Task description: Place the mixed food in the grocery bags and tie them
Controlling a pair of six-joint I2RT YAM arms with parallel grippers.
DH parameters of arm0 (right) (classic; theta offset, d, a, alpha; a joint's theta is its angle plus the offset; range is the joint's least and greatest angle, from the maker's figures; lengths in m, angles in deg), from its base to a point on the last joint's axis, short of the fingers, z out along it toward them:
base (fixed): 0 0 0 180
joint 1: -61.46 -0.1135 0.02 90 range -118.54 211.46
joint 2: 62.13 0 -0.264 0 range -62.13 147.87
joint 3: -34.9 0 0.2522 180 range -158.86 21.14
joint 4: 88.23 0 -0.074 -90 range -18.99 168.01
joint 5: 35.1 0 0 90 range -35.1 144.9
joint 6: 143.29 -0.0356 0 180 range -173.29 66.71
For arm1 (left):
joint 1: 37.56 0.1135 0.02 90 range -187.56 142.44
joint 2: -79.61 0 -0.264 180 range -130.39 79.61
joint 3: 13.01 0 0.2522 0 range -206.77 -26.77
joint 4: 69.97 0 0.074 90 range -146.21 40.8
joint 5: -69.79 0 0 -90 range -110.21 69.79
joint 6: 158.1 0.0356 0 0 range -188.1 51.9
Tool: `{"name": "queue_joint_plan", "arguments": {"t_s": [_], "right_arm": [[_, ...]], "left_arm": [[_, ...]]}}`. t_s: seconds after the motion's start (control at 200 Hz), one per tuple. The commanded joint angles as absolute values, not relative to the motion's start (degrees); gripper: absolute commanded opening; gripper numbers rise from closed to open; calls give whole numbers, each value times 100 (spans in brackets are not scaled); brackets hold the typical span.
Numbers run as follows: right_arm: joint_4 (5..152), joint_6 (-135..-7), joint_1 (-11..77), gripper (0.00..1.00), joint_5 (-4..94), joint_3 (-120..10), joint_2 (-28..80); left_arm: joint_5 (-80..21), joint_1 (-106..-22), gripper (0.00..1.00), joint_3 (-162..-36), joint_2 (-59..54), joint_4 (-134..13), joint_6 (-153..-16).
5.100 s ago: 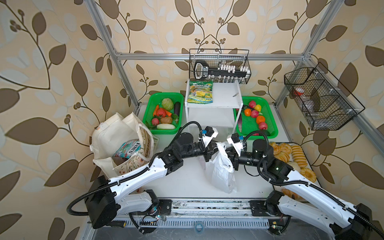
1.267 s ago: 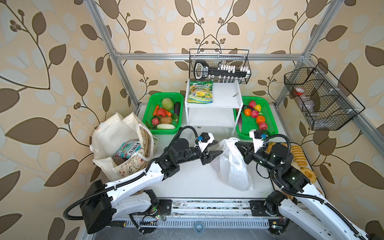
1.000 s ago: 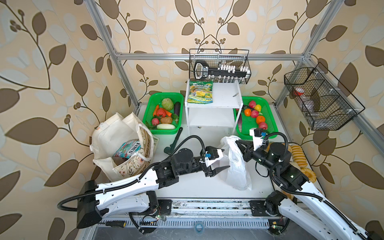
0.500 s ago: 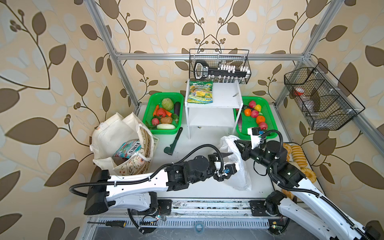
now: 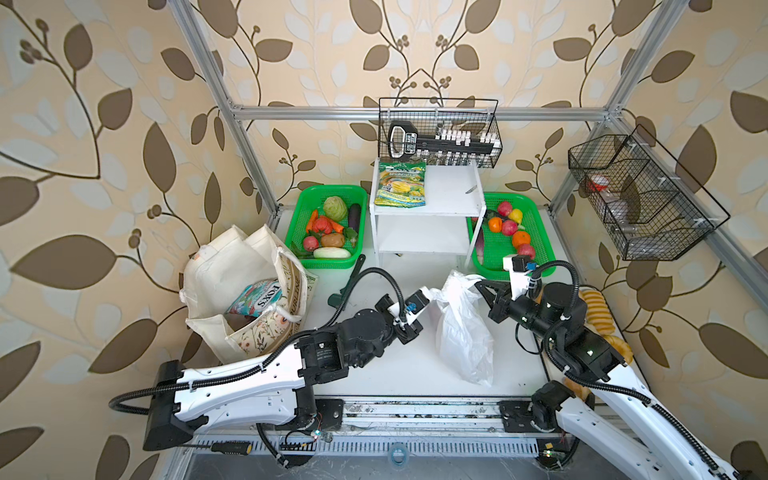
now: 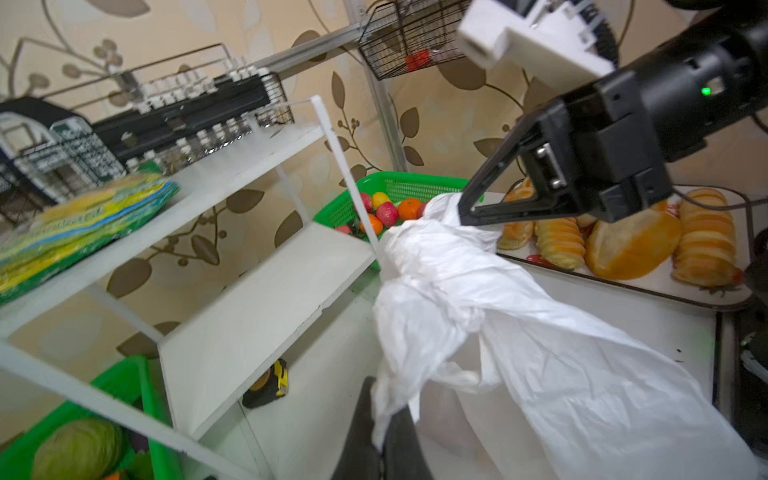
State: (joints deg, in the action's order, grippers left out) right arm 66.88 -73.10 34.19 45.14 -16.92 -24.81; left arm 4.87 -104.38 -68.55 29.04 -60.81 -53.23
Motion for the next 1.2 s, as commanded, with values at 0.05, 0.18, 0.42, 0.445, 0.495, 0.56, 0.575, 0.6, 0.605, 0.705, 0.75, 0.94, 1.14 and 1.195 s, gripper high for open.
{"name": "queue_joint_plan", "arguments": {"t_s": [0.05,0.18,0.42,0.445,0.495,0.56,0.575,0.6,0.605,0.705,0.75,0.94,1.14,1.195], "right_arm": [[6615,-7205,3544,0,4120,-2052,-2497],[6564,-7172,3542,0,3641,-2280,-2368],[6211,-7275,3567,0,4929,-2357,-2657],[6159,-7294,3571,0,5104,-2336,-2678],[5992,-7358,3616,0,5433,-2288,-2687],[5751,-7514,3723,0,5757,-2210,-2647],[5705,-7557,3759,0,5808,-2184,-2638],[5644,-7634,3835,0,5863,-2123,-2633],[5637,-7650,3848,0,5870,-2109,-2635],[5663,-8061,4255,0,5730,-1675,-2669],[5794,-8221,4504,0,5503,-1432,-2701],[6225,-8797,5009,0,4910,-770,-2720],[6347,-8621,5004,0,4874,-1004,-2892],[6305,-8557,5011,0,4949,-1074,-2915]], "left_arm": [[544,-10074,0,-6431,3461,-5846,-6326],[240,-10022,0,-6494,3382,-5664,-6339],[1240,-9993,0,-6741,2961,-4865,-6583],[1305,-9974,0,-6717,2947,-4821,-6671],[1423,-9926,0,-6659,2964,-4718,-6893],[1478,-9832,0,-6553,3034,-4585,-7192],[1488,-9806,0,-6518,3065,-4545,-7259],[1494,-9753,0,-6471,3117,-4481,-7374],[1494,-9747,0,-6464,3122,-4466,-7400],[1534,-9522,0,-6264,3435,-4179,-7936],[1520,-9389,0,-6166,3606,-4042,-8166],[1050,-8951,0,-5755,4213,-3722,-8808],[816,-8950,0,-5748,4367,-3604,-9039],[906,-8950,0,-5801,4342,-3549,-9059]]}}
